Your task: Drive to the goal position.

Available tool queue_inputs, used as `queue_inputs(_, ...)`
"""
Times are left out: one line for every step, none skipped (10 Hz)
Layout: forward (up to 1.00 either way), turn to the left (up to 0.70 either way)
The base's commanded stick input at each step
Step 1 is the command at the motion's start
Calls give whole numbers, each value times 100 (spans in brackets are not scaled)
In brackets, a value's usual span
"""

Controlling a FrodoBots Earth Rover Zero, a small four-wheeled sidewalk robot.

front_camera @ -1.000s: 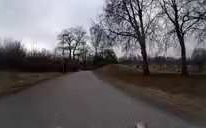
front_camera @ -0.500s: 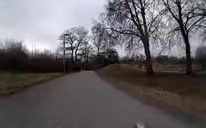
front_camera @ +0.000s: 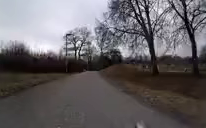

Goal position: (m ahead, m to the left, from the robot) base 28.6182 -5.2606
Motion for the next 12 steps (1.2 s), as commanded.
queue_inputs(70, 8)
queue_inputs(70, 0)
queue_inputs(70, 0)
queue_inputs(70, 0)
queue_inputs(70, 0)
queue_inputs(70, 0)
queue_inputs(70, 0)
queue_inputs(74, 0)
queue_inputs(85, 0)
queue_inputs(85, 0)
queue_inputs(85, 0)
queue_inputs(85, 0)
